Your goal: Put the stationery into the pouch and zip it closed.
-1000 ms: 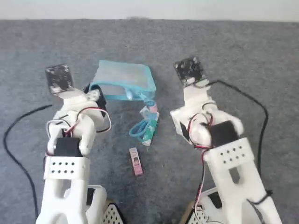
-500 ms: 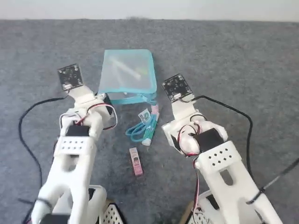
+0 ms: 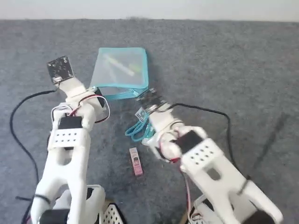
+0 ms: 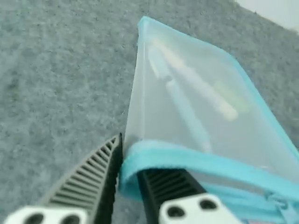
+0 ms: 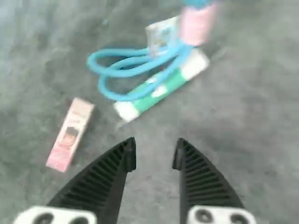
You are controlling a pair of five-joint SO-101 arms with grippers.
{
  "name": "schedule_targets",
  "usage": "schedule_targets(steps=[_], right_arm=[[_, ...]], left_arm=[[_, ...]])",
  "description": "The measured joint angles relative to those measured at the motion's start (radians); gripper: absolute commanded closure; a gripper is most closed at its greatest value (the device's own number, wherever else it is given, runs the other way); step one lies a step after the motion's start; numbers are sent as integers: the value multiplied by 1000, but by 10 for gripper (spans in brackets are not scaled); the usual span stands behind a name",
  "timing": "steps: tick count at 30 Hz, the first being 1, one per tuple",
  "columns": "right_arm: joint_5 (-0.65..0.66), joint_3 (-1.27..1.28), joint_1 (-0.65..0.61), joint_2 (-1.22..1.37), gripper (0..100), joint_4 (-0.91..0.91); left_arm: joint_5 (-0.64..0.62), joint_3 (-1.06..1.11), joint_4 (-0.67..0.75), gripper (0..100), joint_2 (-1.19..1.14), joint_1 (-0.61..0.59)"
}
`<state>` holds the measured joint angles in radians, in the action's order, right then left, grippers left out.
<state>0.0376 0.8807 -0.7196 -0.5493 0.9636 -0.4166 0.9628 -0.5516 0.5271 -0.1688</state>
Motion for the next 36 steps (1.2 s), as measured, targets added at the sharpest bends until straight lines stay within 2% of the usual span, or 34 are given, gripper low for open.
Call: schedule_targets(steps=[7, 13, 19, 36], right_arm=[[-52, -81, -34, 264, 893, -21], [-146, -130, -35, 288, 893, -57], [-249, -146, -87, 302, 893, -103], [-259, -146, -89, 367, 894, -164]], left_arm=[[5, 98, -3, 987, 127, -3], [40, 124, 51, 987, 138, -3], [48, 124, 52, 987, 138, -3], [48, 124, 52, 987, 138, -3]])
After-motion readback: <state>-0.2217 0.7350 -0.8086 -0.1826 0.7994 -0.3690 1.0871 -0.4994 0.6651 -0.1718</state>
